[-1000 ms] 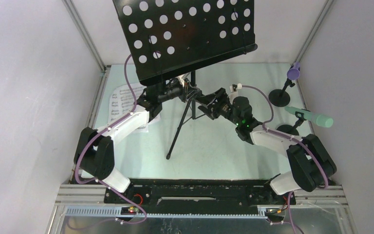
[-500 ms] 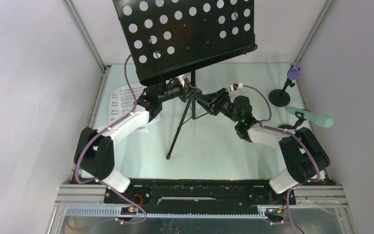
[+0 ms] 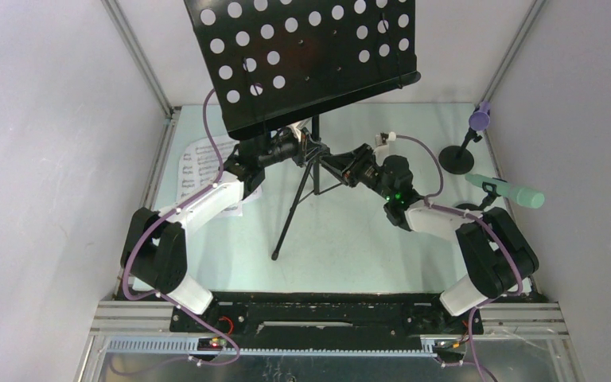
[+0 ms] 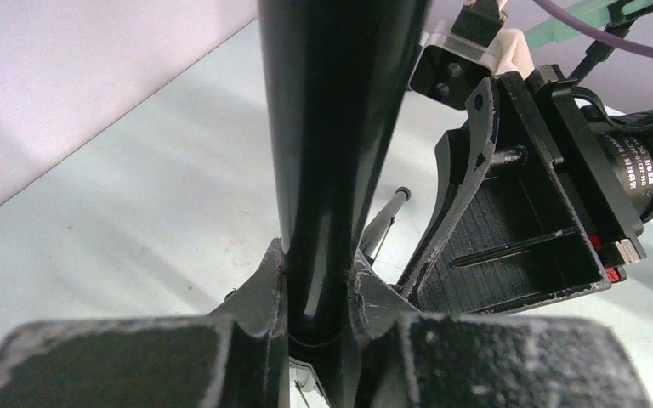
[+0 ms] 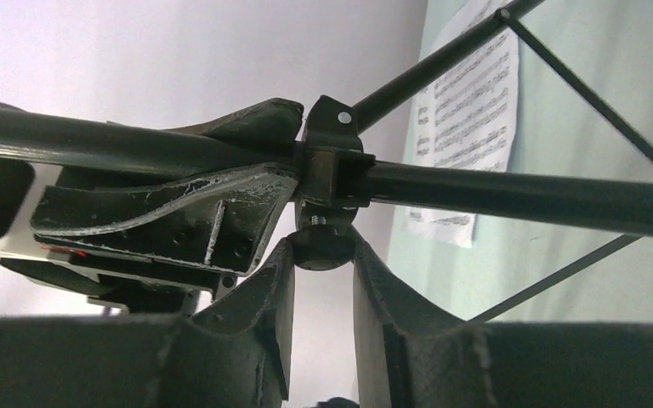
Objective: Pack up the instrument practice props
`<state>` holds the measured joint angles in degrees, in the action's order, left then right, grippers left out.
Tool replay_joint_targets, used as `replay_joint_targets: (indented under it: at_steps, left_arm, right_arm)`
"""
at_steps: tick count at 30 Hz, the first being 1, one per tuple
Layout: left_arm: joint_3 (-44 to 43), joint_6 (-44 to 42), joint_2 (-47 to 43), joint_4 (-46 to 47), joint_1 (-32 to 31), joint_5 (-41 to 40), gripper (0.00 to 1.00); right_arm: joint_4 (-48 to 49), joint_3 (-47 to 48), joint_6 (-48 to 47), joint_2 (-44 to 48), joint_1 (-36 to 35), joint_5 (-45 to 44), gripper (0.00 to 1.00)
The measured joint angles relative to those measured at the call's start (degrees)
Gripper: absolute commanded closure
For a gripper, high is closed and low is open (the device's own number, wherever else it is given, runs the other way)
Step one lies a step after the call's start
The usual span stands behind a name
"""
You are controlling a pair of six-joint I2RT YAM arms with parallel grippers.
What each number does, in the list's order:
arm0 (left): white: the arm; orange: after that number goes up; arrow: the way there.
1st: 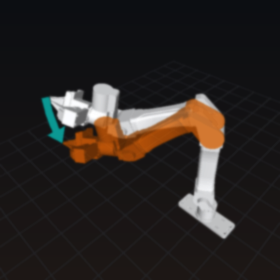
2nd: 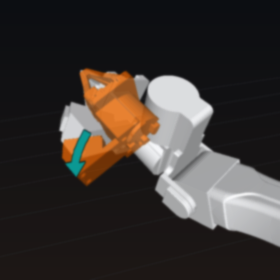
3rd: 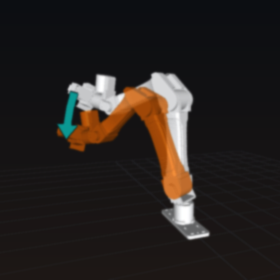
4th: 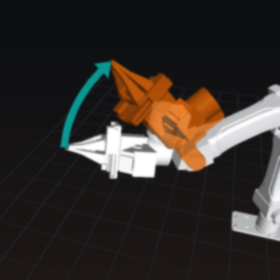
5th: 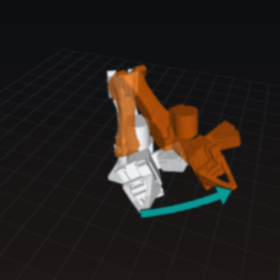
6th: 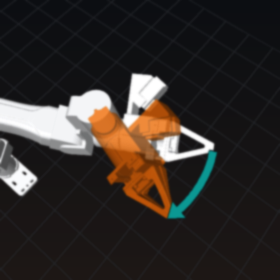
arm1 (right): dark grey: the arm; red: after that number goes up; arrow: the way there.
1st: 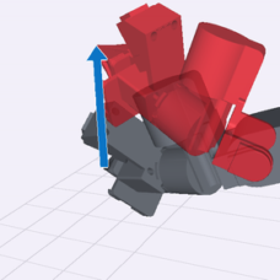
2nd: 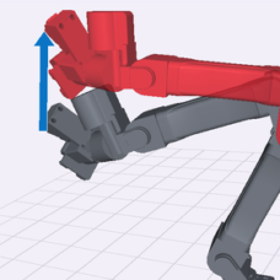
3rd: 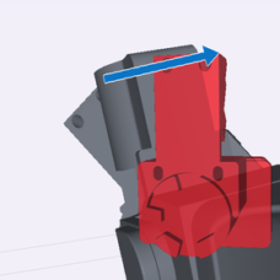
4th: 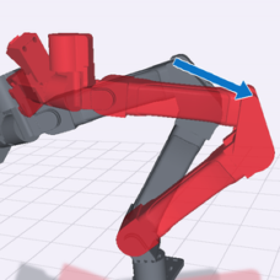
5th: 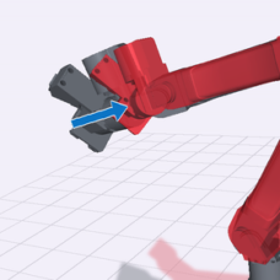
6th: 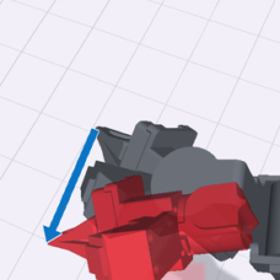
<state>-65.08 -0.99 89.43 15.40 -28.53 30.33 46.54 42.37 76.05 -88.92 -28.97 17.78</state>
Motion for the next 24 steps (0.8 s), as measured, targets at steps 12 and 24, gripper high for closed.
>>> replay_joint_targets:
  at_steps: [12, 24]
  left_arm:
    - [0.0, 0.02, 0.0, 0.04, 0.04, 0.02, 1.0]
    - [0.0, -0.07, -0.07, -0.17, 0.04, 1.11, 1.0]
  right_arm:
    - [-18.34, 6.93, -30.51, 5.31, -3.65, -4.46, 1.0]
    - [-26.49, 9.75, -75.91, 8.94, -12.98, -19.47, 1.0]
